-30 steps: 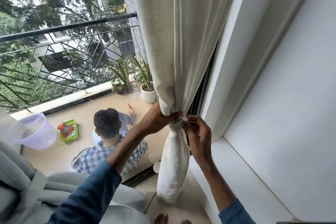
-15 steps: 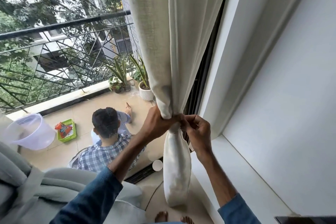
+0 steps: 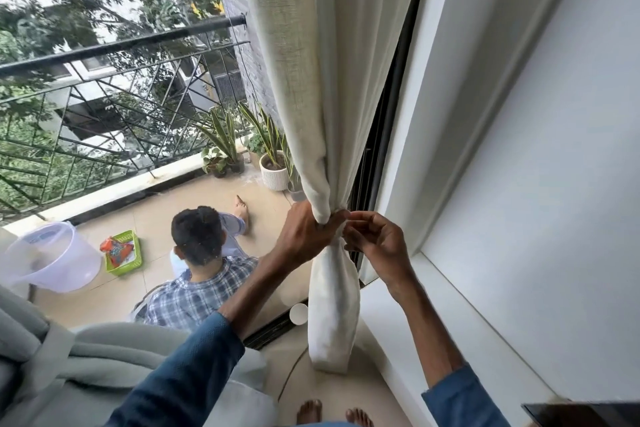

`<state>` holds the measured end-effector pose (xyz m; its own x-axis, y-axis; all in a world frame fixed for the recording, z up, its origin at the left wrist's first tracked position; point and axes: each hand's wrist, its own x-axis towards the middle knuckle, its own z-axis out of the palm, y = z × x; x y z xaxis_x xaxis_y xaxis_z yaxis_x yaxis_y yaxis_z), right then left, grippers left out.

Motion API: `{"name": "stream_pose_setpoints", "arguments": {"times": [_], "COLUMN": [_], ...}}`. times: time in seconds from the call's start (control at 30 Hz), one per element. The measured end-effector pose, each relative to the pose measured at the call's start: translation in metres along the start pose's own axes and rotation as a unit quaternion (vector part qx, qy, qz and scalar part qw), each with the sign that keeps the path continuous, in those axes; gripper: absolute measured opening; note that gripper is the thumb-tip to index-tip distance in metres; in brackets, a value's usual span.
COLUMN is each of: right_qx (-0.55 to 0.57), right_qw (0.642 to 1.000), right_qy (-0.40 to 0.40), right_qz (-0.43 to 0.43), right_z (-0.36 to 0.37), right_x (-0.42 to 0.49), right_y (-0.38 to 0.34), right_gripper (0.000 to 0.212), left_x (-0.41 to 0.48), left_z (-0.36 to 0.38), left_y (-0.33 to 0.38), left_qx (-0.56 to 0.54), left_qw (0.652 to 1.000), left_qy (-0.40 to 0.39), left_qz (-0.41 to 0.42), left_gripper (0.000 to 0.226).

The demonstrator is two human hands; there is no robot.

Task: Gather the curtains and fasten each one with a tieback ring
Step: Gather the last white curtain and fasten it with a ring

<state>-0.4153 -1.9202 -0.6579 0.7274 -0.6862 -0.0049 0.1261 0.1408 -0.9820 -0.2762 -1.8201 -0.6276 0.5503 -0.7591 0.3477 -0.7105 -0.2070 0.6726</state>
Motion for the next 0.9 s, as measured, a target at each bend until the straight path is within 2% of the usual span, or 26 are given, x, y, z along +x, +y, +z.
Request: {"name": "stream_pose_setpoints", "arguments": {"times": [0.27, 0.43, 0.57, 0.63, 0.8, 0.9], "right_qx": [-0.002, -0.002, -0.011, -0.019, -0.049, -0.058], "right_qw": [1.0, 1.0, 1.0, 1.0, 0.998, 0.997], "right_qy": [-0.009, -0.005, 0.005, 0.01, 0.032, 0.043], "right_qz": [0.0, 0.012, 0.019, 0.022, 0.028, 0.036], "right_z": [0.0, 0.004, 0.003, 0.002, -0.002, -0.006], "right_x": [0.005, 0.008, 0.009, 0.009, 0.008, 0.007], "right_y": [0.006, 0.01, 0.013, 0.013, 0.014, 0.015], "right_gripper": [0.021, 0.022, 0.018, 0.015, 0.013, 0.012], "left_x": [0.004, 0.007, 0.009, 0.011, 0.013, 0.002], "left_z": [0.001, 0.001, 0.004, 0.005, 0.003, 0.002], "left_y": [-0.017, -0.014, -0.012, -0.008, -0.019, -0.032], "left_qx": [-0.028, -0.026, 0.001, 0.001, -0.045, -0.042], "left_qw": [0.999, 0.999, 0.999, 0.999, 0.998, 0.997], "left_qy": [-0.016, 0.023, 0.05, 0.048, 0.045, 0.04], "left_qz": [-0.008, 0.024, 0.01, 0.001, 0.017, 0.042], "left_gripper": [0.011, 0.006, 0.018, 0.016, 0.022, 0.04]}}
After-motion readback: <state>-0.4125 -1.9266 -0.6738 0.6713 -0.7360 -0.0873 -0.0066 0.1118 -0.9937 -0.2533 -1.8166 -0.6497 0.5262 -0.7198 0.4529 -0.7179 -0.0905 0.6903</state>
